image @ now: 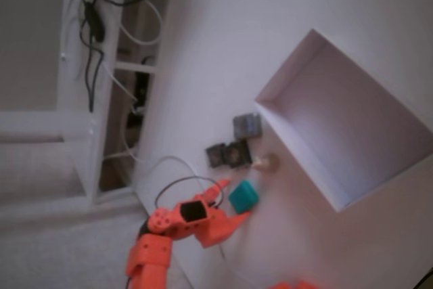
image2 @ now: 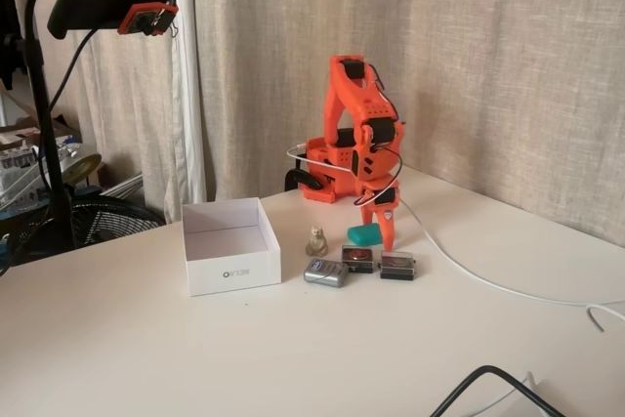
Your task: Grasp the green cube and put it in the bin.
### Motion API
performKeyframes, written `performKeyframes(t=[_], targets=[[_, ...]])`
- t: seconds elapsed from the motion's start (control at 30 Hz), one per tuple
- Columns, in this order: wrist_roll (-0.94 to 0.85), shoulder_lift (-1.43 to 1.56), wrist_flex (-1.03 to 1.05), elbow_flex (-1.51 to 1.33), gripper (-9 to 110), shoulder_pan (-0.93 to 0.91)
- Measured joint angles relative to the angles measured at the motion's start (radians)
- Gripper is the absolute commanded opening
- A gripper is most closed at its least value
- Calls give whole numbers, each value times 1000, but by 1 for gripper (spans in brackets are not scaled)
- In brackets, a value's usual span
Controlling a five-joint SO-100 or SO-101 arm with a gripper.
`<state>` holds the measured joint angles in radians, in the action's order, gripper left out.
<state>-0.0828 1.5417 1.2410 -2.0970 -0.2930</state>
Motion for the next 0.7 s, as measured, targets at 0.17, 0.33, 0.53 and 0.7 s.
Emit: performKeyframes(t=[0.17,0.33,0.53,0.7], targets=[[2,2,-5,-6,32,-3],[-6,21,-11,-21,29,-20],[0,32,-25,-28,24,-48],[0,37,-23,-28,16,-54]])
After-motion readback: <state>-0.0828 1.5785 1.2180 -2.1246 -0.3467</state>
